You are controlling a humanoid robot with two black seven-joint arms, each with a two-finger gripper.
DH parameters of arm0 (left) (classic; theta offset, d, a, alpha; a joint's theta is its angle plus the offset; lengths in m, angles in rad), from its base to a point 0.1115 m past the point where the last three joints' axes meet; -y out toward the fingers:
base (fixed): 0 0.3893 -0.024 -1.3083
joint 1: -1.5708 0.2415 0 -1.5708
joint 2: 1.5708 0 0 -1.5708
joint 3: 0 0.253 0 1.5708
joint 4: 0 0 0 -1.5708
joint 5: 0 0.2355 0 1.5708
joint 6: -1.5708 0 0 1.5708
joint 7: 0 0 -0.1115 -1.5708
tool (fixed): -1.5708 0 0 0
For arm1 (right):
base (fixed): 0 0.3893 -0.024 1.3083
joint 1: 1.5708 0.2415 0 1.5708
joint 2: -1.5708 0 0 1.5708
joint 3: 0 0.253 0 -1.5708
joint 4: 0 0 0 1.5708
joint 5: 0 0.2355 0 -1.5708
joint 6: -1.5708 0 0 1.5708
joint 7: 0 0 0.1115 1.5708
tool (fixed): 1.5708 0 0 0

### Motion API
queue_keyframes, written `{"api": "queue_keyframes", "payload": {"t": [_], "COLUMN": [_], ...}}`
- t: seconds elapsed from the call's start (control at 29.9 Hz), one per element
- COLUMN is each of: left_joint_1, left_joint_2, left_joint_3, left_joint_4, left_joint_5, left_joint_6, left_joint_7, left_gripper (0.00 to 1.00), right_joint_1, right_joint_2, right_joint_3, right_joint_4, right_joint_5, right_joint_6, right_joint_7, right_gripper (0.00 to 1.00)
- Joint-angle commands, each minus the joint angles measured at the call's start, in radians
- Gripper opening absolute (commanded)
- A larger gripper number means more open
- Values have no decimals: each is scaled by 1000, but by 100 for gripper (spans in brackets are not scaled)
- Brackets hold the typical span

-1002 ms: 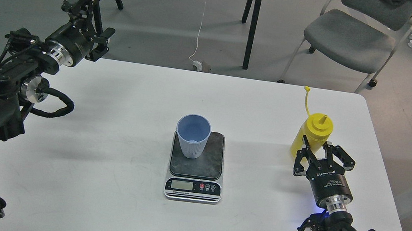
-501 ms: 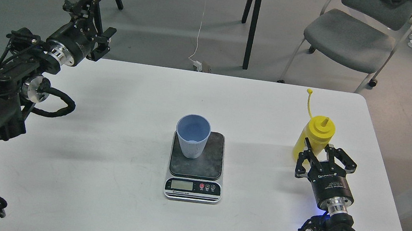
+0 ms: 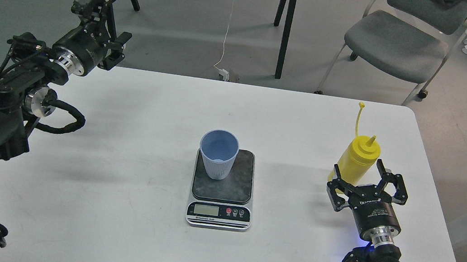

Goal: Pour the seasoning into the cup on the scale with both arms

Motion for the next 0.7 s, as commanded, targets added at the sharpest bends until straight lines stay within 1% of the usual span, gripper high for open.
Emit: {"api": "queue_keyframes", "payload": {"t": [0.0,0.1,0.17,0.3,0.43,0.53,0.63,0.67], "left_joint_1": [0,0,-2,-3,-3,-3,-3,-3], "left_joint_2": [1,0,1,3,3,-3,-8,-10], "left_joint_3": [0,0,0,-2,-2,-3,-5,-5], "left_joint_4": [1,0,1,0,0,0,1,1], "left_joint_5": [0,0,0,0,-2,-3,-11,-11], "left_joint_6": [0,0,0,0,0,0,0,0], "left_joint_7": [0,0,0,0,0,0,0,0], "left_gripper": [99,99,99,99,99,99,99,99], "right_joint_1": [-29,-60,-86,-145,-166,-134,1,52], "right_joint_2": [-2,-20,-55,-161,-320,-451,-573,-598], "right_joint_3": [-4,-2,1,10,18,25,27,24], "right_joint_4": [10,39,80,135,148,106,-4,-51], "right_joint_5": [0,-1,-1,0,-3,-27,-90,-111], "right_joint_6": [0,0,0,0,0,0,0,0], "right_joint_7": [-1,-1,-1,-1,-1,-2,-10,-13], "right_gripper": [99,99,99,99,99,99,99,99]}}
